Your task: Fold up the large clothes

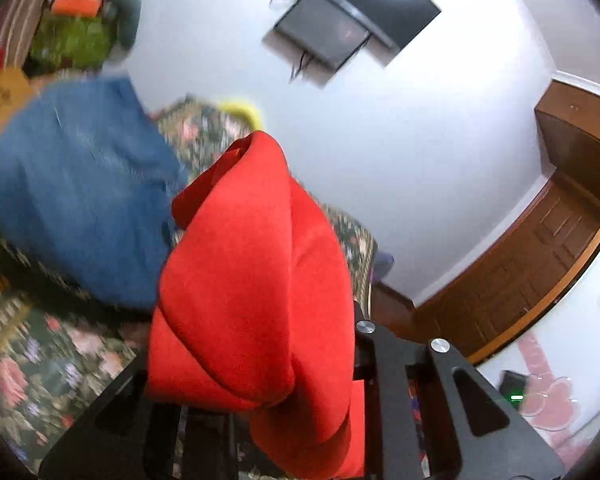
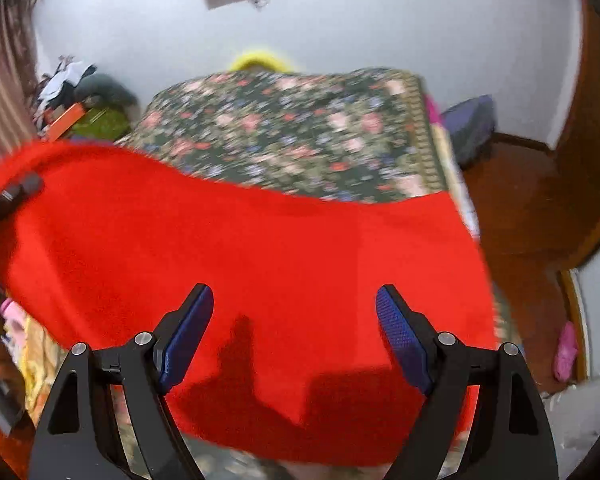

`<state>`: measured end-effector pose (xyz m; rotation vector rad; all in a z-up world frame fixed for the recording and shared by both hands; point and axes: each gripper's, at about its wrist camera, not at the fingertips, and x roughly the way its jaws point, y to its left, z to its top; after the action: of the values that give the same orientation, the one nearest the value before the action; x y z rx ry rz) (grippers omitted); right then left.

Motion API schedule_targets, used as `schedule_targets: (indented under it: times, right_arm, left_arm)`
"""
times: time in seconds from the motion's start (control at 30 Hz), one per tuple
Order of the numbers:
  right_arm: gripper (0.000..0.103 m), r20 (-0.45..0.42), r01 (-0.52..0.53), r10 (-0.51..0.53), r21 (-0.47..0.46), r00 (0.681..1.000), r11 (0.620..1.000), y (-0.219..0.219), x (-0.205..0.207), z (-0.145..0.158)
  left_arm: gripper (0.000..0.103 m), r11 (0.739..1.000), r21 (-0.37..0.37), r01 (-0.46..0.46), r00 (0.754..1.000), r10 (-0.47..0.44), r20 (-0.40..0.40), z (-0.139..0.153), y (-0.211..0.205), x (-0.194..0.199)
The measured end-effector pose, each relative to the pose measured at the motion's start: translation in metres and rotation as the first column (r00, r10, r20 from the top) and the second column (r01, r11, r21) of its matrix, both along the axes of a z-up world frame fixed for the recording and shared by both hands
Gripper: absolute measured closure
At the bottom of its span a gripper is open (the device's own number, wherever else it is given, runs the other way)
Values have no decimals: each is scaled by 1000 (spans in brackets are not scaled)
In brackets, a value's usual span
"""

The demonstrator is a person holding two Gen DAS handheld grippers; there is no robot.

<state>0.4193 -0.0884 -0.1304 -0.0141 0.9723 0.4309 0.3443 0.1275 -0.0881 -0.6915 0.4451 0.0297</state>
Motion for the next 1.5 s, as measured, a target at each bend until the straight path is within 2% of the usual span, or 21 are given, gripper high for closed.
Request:
schedule_targets:
  times: [0.13,0.23,0.3,0.4,0.53,0.67,0.73,0.8,0.87,0.93,0.97,1.0,1.07,1.13,1.17,1.2,1.23,1.3,1.33,1.4,1.5]
  right_arm:
    - [22,-98,-102,104,26,990,994,52,-1,-32]
    - [22,-191,-229,237,62,953,971,93,-14,-59]
    - [22,-201,-286,290,51,936,957,109,-25,-67]
    - [22,-167,-326,323,8,932,945,114,-39,-61]
    - [22,-129,-249,255,61,958,967,70,-43,-40]
    - [22,-15,-64,64,15,998,998,4,-40,-12]
    - [22,10,48,-48,-18,999,999,-35,-42,-7]
    - [22,-9,115,-116,-19,993,993,-67,-42,-7]
    - [22,-23,172,-173,-20,985,985,-94,-45,-8]
    - [22,-27,215,-215,-18,976,976,-112,-48,-8]
    - [22,-30,228,-228,-13,973,974,-121,-51,-8]
    - [22,-28,236,-237,-7,971,972,-126,-55,-6]
    - [22,-18,242,-242,3,970,970,-132,-57,-2]
    - [22,-8,239,-239,14,971,971,-133,-54,5]
    - [22,-1,233,-233,24,972,972,-132,-55,8]
    - [22,5,224,-224,35,974,974,-130,-56,12]
    - [22,12,211,-212,48,977,976,-126,-55,16]
    - [22,36,184,-187,77,982,980,-119,-58,24]
    - [22,48,168,-173,90,984,982,-113,-59,27]
    - [22,50,139,-144,100,988,985,-98,-56,27]
    - [22,49,74,-80,111,996,991,-71,-52,28]
  left_arm:
    - [83,992,114,-59,998,56,26,19,7,-32]
    - [83,971,225,-87,996,91,-7,17,4,-27]
    - [83,965,251,-80,995,92,-36,12,11,-18]
    - [83,955,290,-54,995,77,-68,6,1,-14]
    - [83,933,357,35,997,-8,-77,13,-38,-10]
    - [83,905,383,186,982,-163,-92,11,-97,10]
    - [85,884,372,282,959,-262,-103,6,-131,16]
    - [85,845,363,394,919,-363,-152,-6,-166,22]
    - [85,786,367,497,868,-444,-224,-27,-198,26]
    - [85,729,330,600,798,-511,-321,-54,-218,31]
    - [84,710,312,631,770,-528,-358,-65,-221,32]
    - [84,700,307,645,757,-530,-381,-74,-223,29]
    - [80,689,306,657,747,-538,-391,-78,-220,21]
    - [68,681,284,675,730,-560,-392,-73,-210,13]
    - [66,676,275,684,722,-572,-389,-68,-208,7]
    - [62,672,284,684,723,-573,-386,-61,-204,2]
    - [58,673,313,670,737,-557,-381,-55,-197,-2]
    - [51,679,386,624,780,-510,-364,-42,-191,-20]
    - [46,689,414,595,803,-478,-356,-38,-182,-24]
    - [44,714,452,535,843,-416,-341,-34,-160,-32]
    - [42,745,474,470,876,-328,-354,-38,-125,-31]
